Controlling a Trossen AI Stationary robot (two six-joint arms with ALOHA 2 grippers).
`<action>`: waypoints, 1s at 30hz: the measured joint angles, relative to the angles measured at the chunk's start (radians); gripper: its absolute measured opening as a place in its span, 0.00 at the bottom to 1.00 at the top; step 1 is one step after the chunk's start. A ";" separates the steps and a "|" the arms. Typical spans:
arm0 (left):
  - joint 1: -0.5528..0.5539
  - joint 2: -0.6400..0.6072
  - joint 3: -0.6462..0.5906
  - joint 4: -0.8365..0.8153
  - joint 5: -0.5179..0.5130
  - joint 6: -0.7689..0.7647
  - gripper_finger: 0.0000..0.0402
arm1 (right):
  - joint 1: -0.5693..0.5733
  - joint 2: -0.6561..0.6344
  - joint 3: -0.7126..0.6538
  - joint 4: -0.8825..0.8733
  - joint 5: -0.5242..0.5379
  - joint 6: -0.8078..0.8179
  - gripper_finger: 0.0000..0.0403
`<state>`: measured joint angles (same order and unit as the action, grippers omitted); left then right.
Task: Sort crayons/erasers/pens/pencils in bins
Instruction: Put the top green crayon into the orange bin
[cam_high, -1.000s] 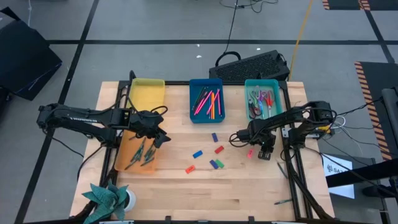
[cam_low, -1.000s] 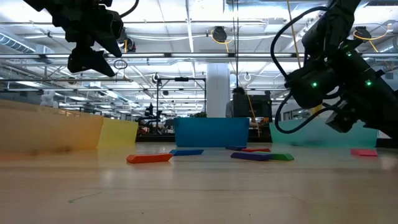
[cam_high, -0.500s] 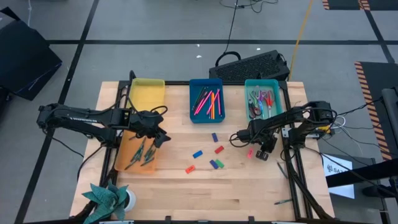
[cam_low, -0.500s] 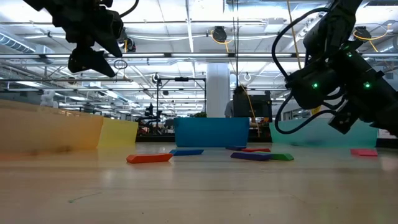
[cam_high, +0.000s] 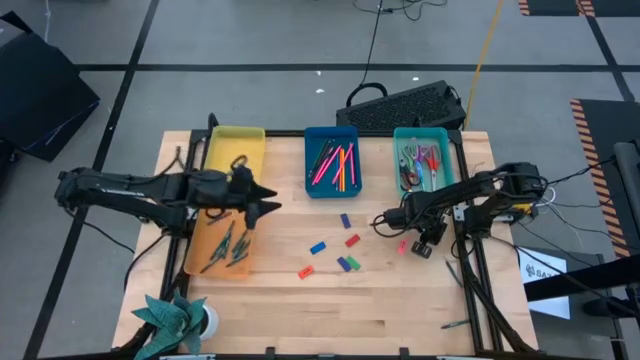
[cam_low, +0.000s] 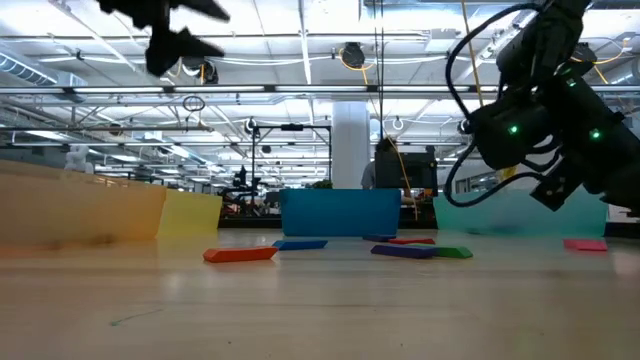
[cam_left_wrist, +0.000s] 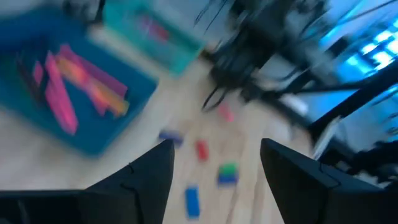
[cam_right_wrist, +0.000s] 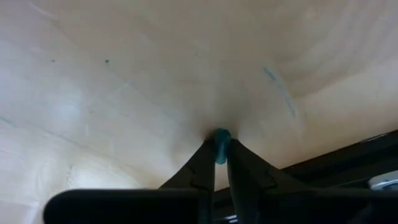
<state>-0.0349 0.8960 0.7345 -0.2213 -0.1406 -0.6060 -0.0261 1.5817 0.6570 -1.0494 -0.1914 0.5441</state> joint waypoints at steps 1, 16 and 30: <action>0.000 -0.014 0.000 0.034 -0.001 0.028 0.60 | 0.000 -0.025 0.002 0.002 0.000 0.014 0.06; 0.001 -0.014 0.000 0.239 -0.055 0.159 0.60 | 0.024 -0.500 0.148 0.303 0.046 0.357 0.06; -0.051 -0.094 0.220 -0.120 -0.078 0.237 0.60 | 0.161 -0.289 0.346 0.814 0.193 0.360 0.06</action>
<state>-0.0857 0.8018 0.9547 -0.3414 -0.2188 -0.3693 0.1345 1.2926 1.0028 -0.2353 0.0021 0.9043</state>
